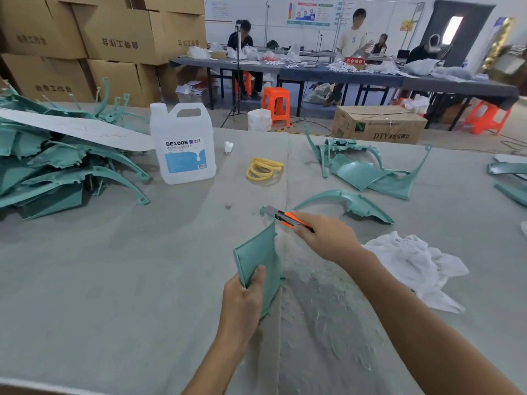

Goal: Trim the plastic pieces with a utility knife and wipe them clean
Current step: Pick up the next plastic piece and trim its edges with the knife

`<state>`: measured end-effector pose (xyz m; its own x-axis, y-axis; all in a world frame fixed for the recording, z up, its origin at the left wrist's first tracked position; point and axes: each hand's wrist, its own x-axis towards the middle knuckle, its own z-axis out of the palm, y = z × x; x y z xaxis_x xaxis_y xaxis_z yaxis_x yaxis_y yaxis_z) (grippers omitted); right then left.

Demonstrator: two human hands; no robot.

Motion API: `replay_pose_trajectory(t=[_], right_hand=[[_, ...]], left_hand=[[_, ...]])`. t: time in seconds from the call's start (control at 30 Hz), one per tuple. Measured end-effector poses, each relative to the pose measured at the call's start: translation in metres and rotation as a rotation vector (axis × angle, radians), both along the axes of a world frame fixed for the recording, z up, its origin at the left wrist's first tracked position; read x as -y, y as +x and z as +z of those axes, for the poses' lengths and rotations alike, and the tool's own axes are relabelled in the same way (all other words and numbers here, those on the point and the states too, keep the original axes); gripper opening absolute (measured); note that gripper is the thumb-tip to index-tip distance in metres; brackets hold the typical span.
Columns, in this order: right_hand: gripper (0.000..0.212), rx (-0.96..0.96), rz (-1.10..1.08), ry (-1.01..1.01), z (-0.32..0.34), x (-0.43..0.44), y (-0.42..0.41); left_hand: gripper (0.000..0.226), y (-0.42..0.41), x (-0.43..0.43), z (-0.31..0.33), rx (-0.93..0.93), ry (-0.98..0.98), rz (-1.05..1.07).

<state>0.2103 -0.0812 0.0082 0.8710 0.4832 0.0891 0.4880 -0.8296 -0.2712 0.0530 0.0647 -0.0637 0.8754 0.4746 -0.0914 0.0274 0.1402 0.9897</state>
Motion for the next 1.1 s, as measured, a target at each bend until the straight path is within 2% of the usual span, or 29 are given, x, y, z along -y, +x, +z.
replay_pose_trajectory(t=[0.2, 0.33, 0.47, 0.57, 0.63, 0.77, 0.9, 1.0, 1.1], right_hand=[[0.034, -0.018, 0.014, -0.116, -0.002, 0.001, 0.035], [0.037, -0.024, 0.015, -0.005, -0.006, 0.016, 0.029], [0.038, -0.112, -0.034, 0.251, -0.011, 0.033, 0.02], [0.03, -0.215, 0.102, 0.372, -0.005, 0.032, 0.012], [0.024, -0.259, 0.187, 0.384, 0.003, 0.029, 0.006], [0.02, -0.167, 0.293, 0.284, 0.019, 0.029, -0.007], [0.035, -0.019, 0.294, 0.127, 0.016, 0.022, -0.016], [0.034, -0.032, 0.205, 0.119, 0.007, 0.024, 0.002], [0.035, -0.086, 0.119, -0.047, 0.006, 0.031, 0.041]], left_hand=[[0.027, -0.002, -0.001, 0.0, -0.003, -0.018, 0.0], [0.027, -0.002, -0.002, 0.001, -0.001, -0.075, -0.01], [0.023, -0.001, -0.002, 0.004, 0.003, -0.143, -0.021], [0.011, 0.0, -0.002, 0.005, -0.006, -0.148, -0.003], [0.013, 0.0, -0.002, 0.005, -0.016, -0.145, 0.009], [0.017, 0.001, -0.001, 0.007, -0.023, -0.169, 0.004], [0.019, 0.001, -0.002, 0.006, -0.049, -0.199, 0.007], [0.017, 0.0, -0.002, 0.007, -0.026, -0.169, -0.01], [0.026, -0.001, -0.001, 0.004, -0.015, -0.122, -0.043]])
